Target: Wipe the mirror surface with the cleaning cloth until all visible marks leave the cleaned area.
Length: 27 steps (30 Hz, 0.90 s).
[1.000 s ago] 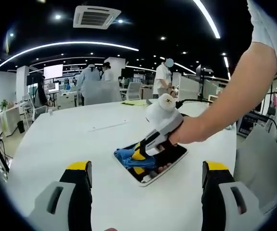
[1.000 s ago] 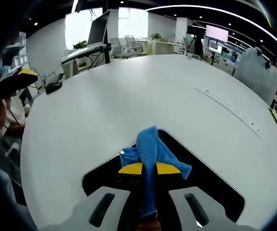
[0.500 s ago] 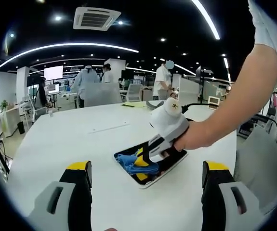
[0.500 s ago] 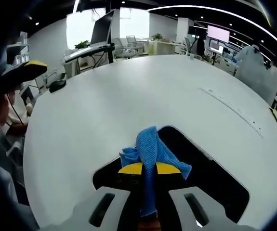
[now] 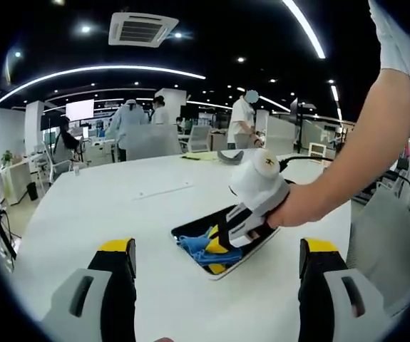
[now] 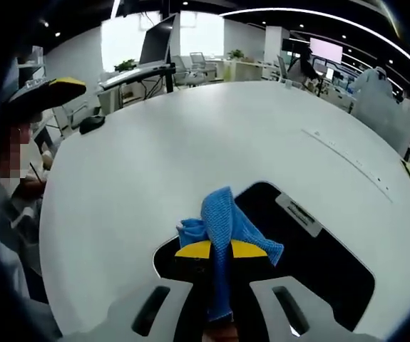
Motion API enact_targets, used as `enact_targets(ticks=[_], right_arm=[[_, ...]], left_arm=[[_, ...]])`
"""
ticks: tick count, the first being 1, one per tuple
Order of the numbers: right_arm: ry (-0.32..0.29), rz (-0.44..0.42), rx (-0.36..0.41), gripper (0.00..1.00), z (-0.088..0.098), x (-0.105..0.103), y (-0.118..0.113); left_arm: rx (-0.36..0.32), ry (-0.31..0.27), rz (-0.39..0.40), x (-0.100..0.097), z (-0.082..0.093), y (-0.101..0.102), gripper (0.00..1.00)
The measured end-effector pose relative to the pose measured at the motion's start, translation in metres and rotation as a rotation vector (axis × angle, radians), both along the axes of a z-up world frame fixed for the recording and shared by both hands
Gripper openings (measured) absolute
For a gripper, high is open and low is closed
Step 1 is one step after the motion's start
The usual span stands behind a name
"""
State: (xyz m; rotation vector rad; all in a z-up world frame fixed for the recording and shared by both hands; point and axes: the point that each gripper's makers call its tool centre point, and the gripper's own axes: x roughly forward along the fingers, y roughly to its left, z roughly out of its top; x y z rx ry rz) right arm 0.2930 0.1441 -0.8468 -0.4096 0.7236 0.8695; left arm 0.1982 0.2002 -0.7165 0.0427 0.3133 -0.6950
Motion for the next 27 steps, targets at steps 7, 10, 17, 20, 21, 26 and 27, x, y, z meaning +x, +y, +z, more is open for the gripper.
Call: enact_targets(ticks=[7, 10, 17, 20, 21, 26, 27], right_arm=[[0.001, 0.012, -0.002, 0.03, 0.000, -0.008, 0.002], [0.002, 0.014, -0.001, 0.03, 0.000, -0.010, 0.002], [0.007, 0.020, 0.000, 0.03, 0.000, -0.017, 0.004], [0.011, 0.018, 0.006, 0.03, -0.001, -0.020, 0.004], [0.012, 0.016, 0.009, 0.03, 0.000, -0.021, 0.005], [0.016, 0.024, 0.007, 0.03, 0.000, -0.026, 0.006], [0.017, 0.025, 0.007, 0.03, 0.000, -0.028, 0.007]], left_arm=[[0.000, -0.003, -0.005, -0.002, 0.001, -0.002, 0.96], [0.001, -0.003, -0.004, -0.002, 0.000, -0.002, 0.96], [0.001, 0.001, 0.002, -0.004, -0.001, 0.000, 0.96], [0.003, -0.002, 0.001, -0.005, -0.001, 0.000, 0.96], [0.003, -0.002, -0.001, -0.005, 0.000, 0.000, 0.96], [0.007, -0.004, -0.005, -0.006, 0.000, -0.001, 0.96], [0.006, -0.003, -0.005, -0.006, 0.000, -0.001, 0.96]])
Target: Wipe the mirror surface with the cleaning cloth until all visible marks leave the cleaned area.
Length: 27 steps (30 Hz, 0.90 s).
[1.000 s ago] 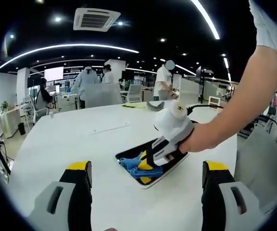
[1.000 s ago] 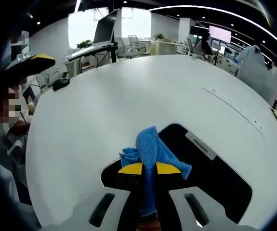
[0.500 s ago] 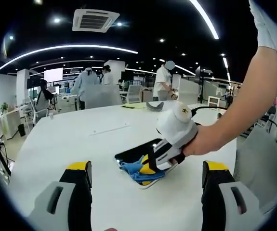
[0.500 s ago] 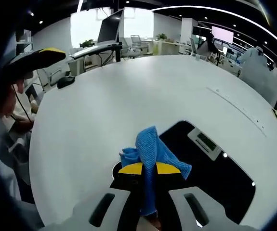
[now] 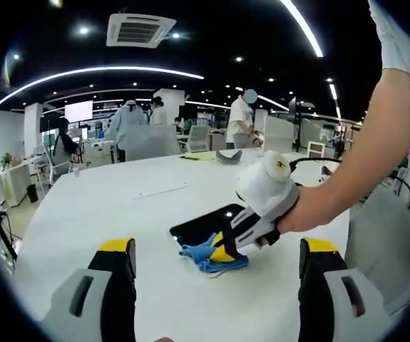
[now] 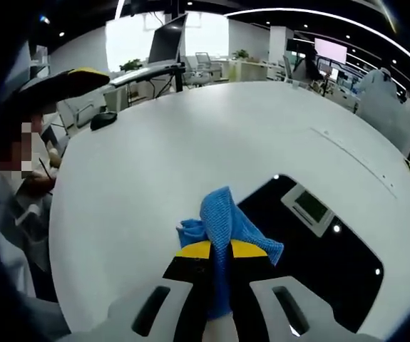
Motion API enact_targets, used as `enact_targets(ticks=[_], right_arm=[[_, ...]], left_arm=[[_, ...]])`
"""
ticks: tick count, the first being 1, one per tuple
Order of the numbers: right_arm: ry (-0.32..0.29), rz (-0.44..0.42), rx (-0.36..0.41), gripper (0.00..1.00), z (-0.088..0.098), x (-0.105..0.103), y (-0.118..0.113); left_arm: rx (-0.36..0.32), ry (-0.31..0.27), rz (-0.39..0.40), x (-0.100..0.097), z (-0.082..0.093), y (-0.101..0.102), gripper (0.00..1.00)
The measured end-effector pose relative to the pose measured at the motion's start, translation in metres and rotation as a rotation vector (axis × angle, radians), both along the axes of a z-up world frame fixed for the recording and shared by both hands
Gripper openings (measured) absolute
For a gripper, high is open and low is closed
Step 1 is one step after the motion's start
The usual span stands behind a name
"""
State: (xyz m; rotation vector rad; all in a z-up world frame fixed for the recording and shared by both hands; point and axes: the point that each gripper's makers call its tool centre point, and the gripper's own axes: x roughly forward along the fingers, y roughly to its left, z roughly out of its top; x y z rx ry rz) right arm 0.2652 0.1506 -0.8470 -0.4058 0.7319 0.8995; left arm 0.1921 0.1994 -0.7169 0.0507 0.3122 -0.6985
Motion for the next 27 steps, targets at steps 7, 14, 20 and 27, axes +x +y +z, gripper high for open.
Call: enact_targets(ticks=[7, 14, 20, 27], right_arm=[[0.003, 0.010, 0.001, 0.03, 0.000, -0.008, 0.002], [0.010, 0.024, 0.004, 0.03, -0.001, -0.019, 0.005], [0.007, 0.051, -0.002, 0.03, -0.001, -0.030, 0.008], [0.008, 0.065, -0.002, 0.03, 0.000, -0.032, 0.009]], left_arm=[[-0.002, -0.004, -0.001, -0.001, 0.002, -0.001, 0.96], [-0.006, -0.009, -0.002, -0.002, 0.002, -0.001, 0.96], [-0.007, -0.009, 0.000, -0.004, 0.002, 0.000, 0.96], [-0.008, -0.009, 0.000, -0.006, 0.002, 0.000, 0.96]])
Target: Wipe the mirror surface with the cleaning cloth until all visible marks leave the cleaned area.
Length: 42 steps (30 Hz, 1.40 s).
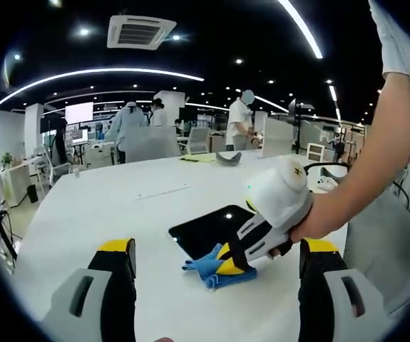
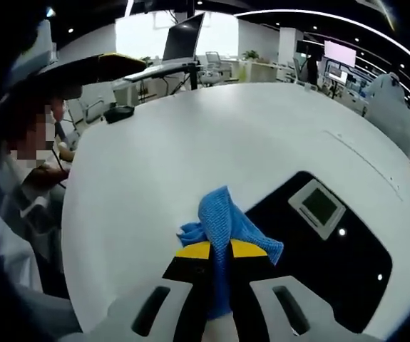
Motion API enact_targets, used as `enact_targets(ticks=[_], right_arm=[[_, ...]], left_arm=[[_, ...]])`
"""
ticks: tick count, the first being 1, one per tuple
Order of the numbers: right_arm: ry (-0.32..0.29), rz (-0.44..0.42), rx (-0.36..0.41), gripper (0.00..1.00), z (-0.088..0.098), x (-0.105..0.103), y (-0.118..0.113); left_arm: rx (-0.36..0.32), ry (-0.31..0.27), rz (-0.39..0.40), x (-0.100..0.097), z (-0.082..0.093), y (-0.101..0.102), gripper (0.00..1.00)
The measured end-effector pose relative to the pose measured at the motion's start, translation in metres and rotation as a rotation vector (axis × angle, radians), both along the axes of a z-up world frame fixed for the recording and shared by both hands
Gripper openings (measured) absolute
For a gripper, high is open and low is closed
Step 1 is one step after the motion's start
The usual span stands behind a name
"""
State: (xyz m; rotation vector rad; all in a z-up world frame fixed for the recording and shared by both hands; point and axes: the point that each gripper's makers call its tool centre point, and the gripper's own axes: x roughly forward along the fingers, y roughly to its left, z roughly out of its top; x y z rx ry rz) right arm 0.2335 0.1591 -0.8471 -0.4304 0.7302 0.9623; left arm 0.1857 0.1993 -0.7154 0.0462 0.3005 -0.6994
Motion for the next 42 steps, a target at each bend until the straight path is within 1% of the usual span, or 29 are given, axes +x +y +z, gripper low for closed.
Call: enact_targets(ticks=[6, 8, 13, 14, 16, 20, 24, 27, 28, 36, 42], right_arm=[[0.006, 0.027, -0.016, 0.03, 0.000, 0.000, 0.000], [-0.001, 0.044, -0.026, 0.03, 0.000, 0.000, 0.000], [0.018, 0.033, -0.005, 0.03, 0.001, -0.001, 0.000], [0.017, 0.034, -0.005, 0.03, 0.002, -0.001, 0.000], [-0.009, 0.047, 0.002, 0.03, 0.007, 0.000, 0.002], [-0.018, 0.066, 0.011, 0.03, 0.013, -0.001, 0.007], [-0.013, 0.068, 0.009, 0.03, 0.014, -0.002, 0.005], [0.006, 0.050, 0.018, 0.03, 0.015, -0.004, 0.001], [-0.004, 0.051, 0.014, 0.03, 0.016, -0.004, 0.000], [-0.015, 0.044, 0.023, 0.03, 0.025, -0.006, -0.006], [-0.019, 0.018, 0.046, 0.03, 0.032, -0.006, -0.011]], left_arm=[[0.005, -0.002, -0.005, -0.001, 0.000, -0.002, 0.96], [0.006, -0.005, -0.007, -0.001, 0.002, -0.003, 0.96], [0.009, -0.011, -0.006, -0.004, 0.006, -0.003, 0.96], [0.011, -0.013, -0.004, -0.005, 0.007, -0.003, 0.96], [0.010, -0.013, -0.001, -0.005, 0.007, -0.002, 0.96], [0.015, -0.010, 0.005, -0.006, 0.006, 0.000, 0.96], [0.016, -0.009, 0.011, -0.006, 0.006, 0.001, 0.96], [0.018, -0.009, 0.009, -0.006, 0.005, 0.000, 0.96], [0.020, -0.009, 0.008, -0.007, 0.005, -0.001, 0.96], [0.025, -0.015, 0.003, -0.009, 0.008, -0.003, 0.96], [0.033, -0.024, 0.004, -0.009, 0.011, -0.003, 0.95]])
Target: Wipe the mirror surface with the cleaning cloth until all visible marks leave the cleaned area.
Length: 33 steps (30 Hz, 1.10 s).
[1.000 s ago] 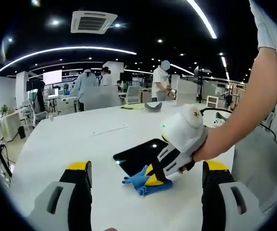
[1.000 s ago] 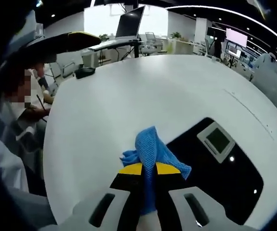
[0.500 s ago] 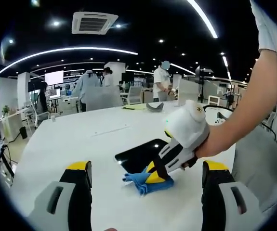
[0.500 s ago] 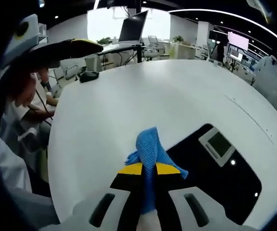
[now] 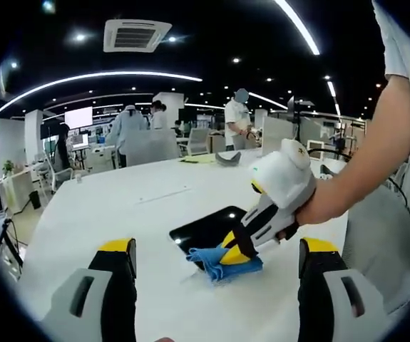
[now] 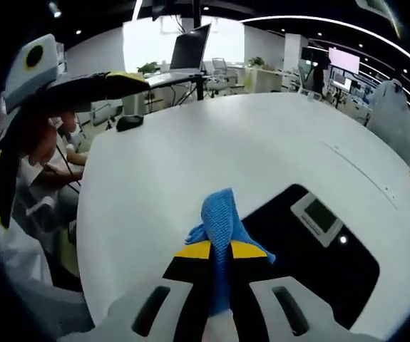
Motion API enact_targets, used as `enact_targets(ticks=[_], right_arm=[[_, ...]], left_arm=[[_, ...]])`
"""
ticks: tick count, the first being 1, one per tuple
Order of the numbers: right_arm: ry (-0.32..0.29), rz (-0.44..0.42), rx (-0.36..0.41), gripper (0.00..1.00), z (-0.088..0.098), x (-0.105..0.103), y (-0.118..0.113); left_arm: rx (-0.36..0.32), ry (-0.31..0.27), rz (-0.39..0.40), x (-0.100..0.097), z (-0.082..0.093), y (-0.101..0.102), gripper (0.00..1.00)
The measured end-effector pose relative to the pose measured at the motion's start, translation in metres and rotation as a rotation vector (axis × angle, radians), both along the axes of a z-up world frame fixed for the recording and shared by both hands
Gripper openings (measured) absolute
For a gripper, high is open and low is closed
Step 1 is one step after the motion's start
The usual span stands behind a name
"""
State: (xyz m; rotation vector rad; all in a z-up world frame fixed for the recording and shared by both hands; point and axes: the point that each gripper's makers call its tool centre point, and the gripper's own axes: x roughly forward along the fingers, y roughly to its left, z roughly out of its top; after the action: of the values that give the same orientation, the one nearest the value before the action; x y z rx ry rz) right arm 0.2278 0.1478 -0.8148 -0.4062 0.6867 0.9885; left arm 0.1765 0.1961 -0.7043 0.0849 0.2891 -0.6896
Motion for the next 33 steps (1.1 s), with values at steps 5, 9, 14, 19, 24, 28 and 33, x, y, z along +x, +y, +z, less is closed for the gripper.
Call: enact_targets(ticks=[5, 9, 14, 19, 24, 28, 33], right_arm=[[-0.013, -0.005, 0.009, 0.03, 0.009, -0.001, -0.006], [-0.021, -0.027, 0.028, 0.03, 0.017, 0.000, -0.011], [-0.027, -0.031, 0.028, 0.03, 0.022, -0.005, -0.020], [-0.030, -0.045, 0.035, 0.03, 0.027, -0.008, -0.031], [-0.029, -0.086, 0.052, 0.03, 0.033, -0.006, -0.047], [-0.038, -0.087, 0.046, 0.03, 0.038, -0.008, -0.058], [-0.052, -0.131, 0.064, 0.03, 0.045, -0.006, -0.077]], left_arm=[[0.006, -0.002, -0.002, -0.002, 0.001, -0.001, 0.95], [0.006, -0.002, -0.005, -0.003, 0.001, -0.002, 0.95], [0.010, -0.003, -0.019, -0.006, 0.001, -0.008, 0.95], [0.010, -0.003, -0.025, -0.006, 0.001, -0.012, 0.95], [0.012, -0.006, -0.028, -0.006, 0.003, -0.014, 0.95], [0.015, -0.010, -0.028, -0.005, 0.004, -0.014, 0.95], [0.022, -0.009, -0.029, -0.006, 0.003, -0.013, 0.95]])
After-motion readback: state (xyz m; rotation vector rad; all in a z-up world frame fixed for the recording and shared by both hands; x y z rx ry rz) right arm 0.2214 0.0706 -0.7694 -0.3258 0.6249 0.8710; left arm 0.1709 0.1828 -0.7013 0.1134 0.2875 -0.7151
